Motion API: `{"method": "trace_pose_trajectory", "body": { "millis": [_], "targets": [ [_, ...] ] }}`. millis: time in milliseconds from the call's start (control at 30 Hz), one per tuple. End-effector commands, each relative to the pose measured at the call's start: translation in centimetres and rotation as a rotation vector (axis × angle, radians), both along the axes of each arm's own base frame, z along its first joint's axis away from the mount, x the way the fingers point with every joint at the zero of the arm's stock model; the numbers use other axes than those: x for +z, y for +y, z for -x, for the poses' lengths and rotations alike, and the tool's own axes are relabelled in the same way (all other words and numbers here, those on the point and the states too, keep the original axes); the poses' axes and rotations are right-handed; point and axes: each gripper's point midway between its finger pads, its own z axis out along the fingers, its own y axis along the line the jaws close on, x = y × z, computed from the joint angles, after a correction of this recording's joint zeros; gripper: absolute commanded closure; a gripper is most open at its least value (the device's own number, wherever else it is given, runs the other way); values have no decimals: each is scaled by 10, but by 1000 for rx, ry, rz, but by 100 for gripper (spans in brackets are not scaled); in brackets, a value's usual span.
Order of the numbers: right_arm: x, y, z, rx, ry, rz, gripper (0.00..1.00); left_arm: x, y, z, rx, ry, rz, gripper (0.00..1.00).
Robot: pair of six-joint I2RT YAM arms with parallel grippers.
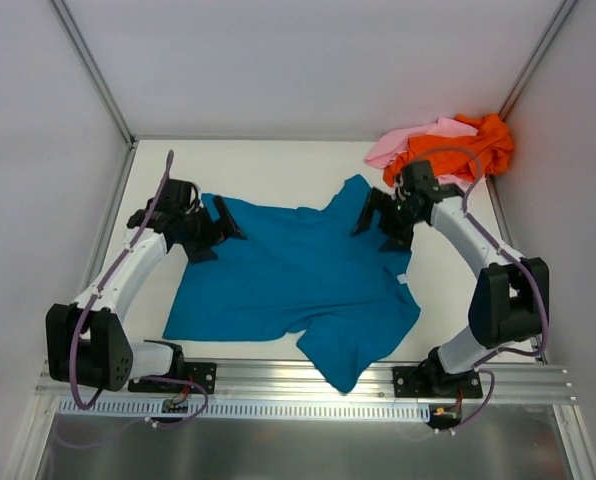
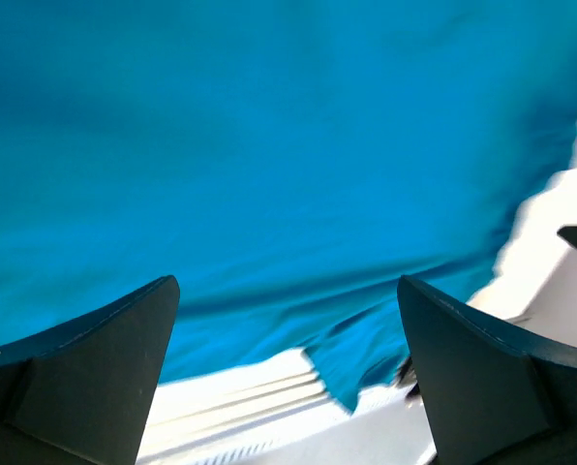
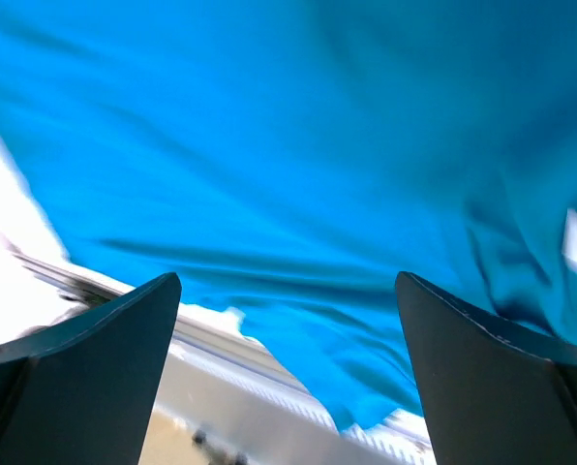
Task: Fold and stack the t-shirts
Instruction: Flatten out the tshirt
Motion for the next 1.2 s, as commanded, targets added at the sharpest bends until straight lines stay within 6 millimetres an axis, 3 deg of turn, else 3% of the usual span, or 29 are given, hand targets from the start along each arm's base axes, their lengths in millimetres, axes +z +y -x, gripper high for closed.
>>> {"method": "trace_pose_trajectory", "body": {
  "millis": [0,67,100,133,167,200,233,267,300,333,367,433,567,667,767,900,1000,1167],
  "targets": [
    [81,10,-59,29,-218,-13,0,66,-15,-54,-6,-266,81,1],
    [103,9,-83,16,-270,0,0,81,-16,-79,15,-338,81,1],
    [96,10,-100,7,-254,14,1,91,-17,-94,19,-394,93,1],
    [128,13,-127,-2,-339,-2,1,94,-18,-109,27,-401,101,1],
    [130,9,-138,-25,-318,2,0,96,-22,-117,26,-399,128,1],
    [104,10,-159,-38,-252,8,0,100,-25,-127,20,-413,144,1],
    [129,15,-178,-47,-297,-31,0,102,-27,-139,21,-408,160,1],
    [125,14,-192,-82,-278,-54,1,105,-32,-143,11,-398,190,1],
    [120,17,-205,-95,-268,-75,1,108,-36,-148,0,-403,212,1],
    [95,21,-218,-109,-211,-97,1,106,-39,-152,-7,-393,227,1],
    [99,21,-235,-146,-229,-132,1,114,-44,-154,-21,-403,252,1],
    [75,24,-253,-173,-213,-165,3,114,-46,-157,-24,-407,263,1],
    [38,11,-268,-236,-185,-204,6,112,-49,-152,-36,-402,292,2],
    [28,-5,-285,-269,-205,-239,8,113,-49,-149,-59,-427,280,1],
    [26,-13,-299,-285,-209,-286,11,116,-47,-148,-66,-457,274,1],
    [40,-22,-314,-306,-256,-342,12,119,-52,-150,-92,-501,302,1],
    [41,-27,-321,-319,-271,-381,12,120,-56,-160,-107,-511,320,1],
    [13,-33,-327,-348,-209,-442,12,128,-66,-176,-124,-535,374,1]
  ]
}}
